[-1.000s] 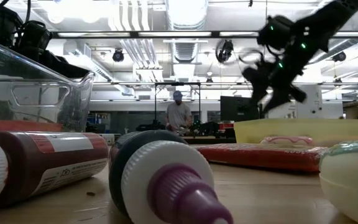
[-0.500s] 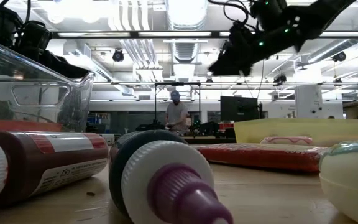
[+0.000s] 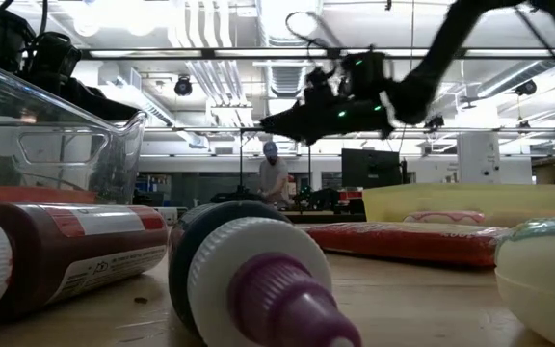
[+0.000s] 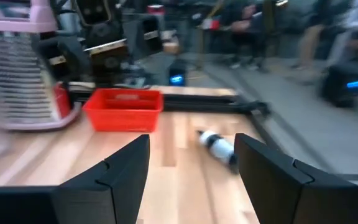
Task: Pick & Place Food Item
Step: Put the black food coloring bottle into the yellow bin
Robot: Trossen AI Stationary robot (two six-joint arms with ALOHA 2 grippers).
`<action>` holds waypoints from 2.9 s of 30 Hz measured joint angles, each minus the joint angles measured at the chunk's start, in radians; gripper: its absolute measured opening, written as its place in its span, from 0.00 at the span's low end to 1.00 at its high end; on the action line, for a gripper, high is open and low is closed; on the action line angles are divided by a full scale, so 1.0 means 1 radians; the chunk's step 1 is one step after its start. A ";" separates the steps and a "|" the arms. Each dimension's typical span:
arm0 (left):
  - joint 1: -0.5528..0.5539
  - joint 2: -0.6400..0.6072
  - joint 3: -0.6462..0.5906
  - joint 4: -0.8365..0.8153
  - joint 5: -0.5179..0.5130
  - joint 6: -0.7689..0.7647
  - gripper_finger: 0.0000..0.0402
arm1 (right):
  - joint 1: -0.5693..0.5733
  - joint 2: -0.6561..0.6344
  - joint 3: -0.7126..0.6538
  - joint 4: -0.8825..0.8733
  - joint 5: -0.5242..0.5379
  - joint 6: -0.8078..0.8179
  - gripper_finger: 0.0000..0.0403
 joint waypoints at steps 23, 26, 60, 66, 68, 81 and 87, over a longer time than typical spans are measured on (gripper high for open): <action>0.000 0.000 0.000 0.000 0.000 0.000 0.69 | -0.022 0.319 0.744 -0.876 -0.213 -0.031 0.57; 0.000 0.000 0.000 0.000 0.000 0.000 0.69 | -0.023 0.318 0.771 -0.881 -0.207 -0.042 0.57; 0.000 0.019 0.000 0.000 -0.006 0.000 0.69 | 0.085 -0.071 0.210 -0.585 0.140 -0.122 0.57; 0.000 0.021 0.000 0.000 -0.007 0.000 0.69 | 0.092 -0.204 0.009 -0.469 0.168 -0.106 0.57; 0.000 0.022 0.000 0.000 -0.007 0.000 0.69 | 0.092 -0.233 -0.031 -0.459 0.179 -0.092 0.57; 0.000 0.036 0.000 0.000 -0.007 0.000 0.69 | 0.104 -0.297 -0.289 -0.015 0.204 -0.096 0.57; 0.000 0.038 0.000 0.000 -0.007 0.000 0.69 | 0.104 -0.311 -0.290 -0.017 0.218 -0.093 0.57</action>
